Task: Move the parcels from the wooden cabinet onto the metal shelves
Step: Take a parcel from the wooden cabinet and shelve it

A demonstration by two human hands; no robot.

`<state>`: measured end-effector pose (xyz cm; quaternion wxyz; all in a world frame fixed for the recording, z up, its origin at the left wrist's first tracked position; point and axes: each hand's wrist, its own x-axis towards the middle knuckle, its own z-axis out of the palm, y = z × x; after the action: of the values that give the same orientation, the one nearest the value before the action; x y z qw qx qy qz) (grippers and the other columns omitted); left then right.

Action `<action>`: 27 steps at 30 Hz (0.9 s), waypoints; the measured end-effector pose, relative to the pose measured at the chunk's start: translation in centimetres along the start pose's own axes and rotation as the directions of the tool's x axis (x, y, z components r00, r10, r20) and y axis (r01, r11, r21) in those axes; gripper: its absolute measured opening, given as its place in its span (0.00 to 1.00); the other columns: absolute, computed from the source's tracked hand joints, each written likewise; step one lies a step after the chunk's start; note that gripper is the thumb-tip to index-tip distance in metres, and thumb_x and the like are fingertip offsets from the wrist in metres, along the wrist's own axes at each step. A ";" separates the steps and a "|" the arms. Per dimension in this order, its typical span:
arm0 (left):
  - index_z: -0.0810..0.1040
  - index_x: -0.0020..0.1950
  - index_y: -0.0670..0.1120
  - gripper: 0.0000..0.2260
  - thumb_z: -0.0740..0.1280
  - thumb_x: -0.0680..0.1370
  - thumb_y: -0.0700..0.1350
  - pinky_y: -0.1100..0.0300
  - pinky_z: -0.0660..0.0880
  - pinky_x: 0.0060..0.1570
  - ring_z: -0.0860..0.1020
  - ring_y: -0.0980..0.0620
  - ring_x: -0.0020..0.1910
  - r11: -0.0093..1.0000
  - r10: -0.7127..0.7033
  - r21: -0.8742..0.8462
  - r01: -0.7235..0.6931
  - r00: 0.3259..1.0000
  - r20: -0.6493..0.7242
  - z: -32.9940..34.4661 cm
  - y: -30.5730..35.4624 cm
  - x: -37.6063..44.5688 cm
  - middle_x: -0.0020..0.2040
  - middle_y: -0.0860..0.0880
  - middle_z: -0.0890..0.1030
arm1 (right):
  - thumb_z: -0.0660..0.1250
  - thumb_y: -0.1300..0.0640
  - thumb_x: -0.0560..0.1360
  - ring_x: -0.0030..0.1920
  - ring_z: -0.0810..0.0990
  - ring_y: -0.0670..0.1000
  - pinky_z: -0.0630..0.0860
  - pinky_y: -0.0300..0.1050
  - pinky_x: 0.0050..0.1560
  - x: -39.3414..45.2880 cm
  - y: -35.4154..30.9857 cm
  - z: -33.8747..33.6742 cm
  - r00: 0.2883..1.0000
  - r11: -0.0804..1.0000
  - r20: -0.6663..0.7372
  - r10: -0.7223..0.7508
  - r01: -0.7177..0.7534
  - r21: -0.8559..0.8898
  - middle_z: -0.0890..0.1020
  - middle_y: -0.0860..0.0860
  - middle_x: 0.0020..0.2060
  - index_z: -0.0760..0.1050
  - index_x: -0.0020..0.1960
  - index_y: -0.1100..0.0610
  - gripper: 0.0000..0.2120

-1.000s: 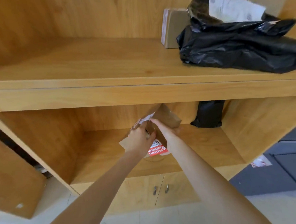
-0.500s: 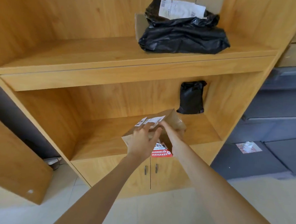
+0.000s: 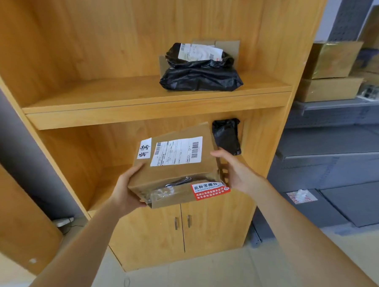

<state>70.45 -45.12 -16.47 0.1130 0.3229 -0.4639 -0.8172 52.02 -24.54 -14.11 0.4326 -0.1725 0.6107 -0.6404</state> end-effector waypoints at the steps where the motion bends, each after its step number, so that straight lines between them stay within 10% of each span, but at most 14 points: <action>1: 0.79 0.56 0.52 0.14 0.64 0.75 0.56 0.35 0.67 0.62 0.78 0.40 0.53 0.999 0.023 -0.032 -0.022 0.999 0.032 0.0 0.3 -0.3 0.53 0.44 0.83 | 0.76 0.41 0.60 0.61 0.76 0.56 0.74 0.53 0.60 -0.2 -0.2 0.2 1.000 1.000 -0.002 -0.023 0.023 0.009 0.77 0.54 0.61 0.71 0.63 0.46 0.34; 10: 0.54 0.77 0.57 0.53 0.68 0.57 0.74 0.30 0.63 0.63 0.60 0.34 0.72 0.927 0.227 -0.289 -0.237 0.971 -0.070 1.3 4.0 -1.8 0.76 0.41 0.58 | 0.77 0.42 0.58 0.59 0.78 0.53 0.79 0.49 0.46 -1.3 -3.8 5.8 0.948 0.922 -0.194 -0.253 0.297 0.247 0.76 0.52 0.64 0.61 0.73 0.43 0.47; 18: 0.66 0.71 0.57 0.43 0.78 0.59 0.60 0.45 0.80 0.38 0.77 0.44 0.56 0.950 0.261 -0.194 -0.246 0.964 0.055 8.4 8.0 -3.0 0.62 0.46 0.77 | 0.75 0.38 0.55 0.67 0.70 0.47 0.67 0.57 0.69 -0.9 -4.4 11.6 0.786 0.807 -0.339 -0.517 0.580 0.115 0.70 0.42 0.68 0.42 0.76 0.38 0.59; 27: 0.60 0.73 0.59 0.46 0.77 0.58 0.50 0.58 0.75 0.27 0.75 0.50 0.42 0.920 0.393 -0.079 -0.385 0.903 0.176 6.1 9.8 -0.2 0.51 0.49 0.77 | 0.74 0.28 0.51 0.76 0.55 0.53 0.55 0.64 0.73 -0.9 -7.4 6.0 0.821 0.902 -0.438 -0.367 0.429 0.049 0.53 0.43 0.77 0.39 0.76 0.37 0.64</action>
<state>65.65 -46.17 -5.99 0.2362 0.1428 -0.5103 -0.8145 54.50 -28.55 -5.76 0.1595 -0.1232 0.5908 -0.7813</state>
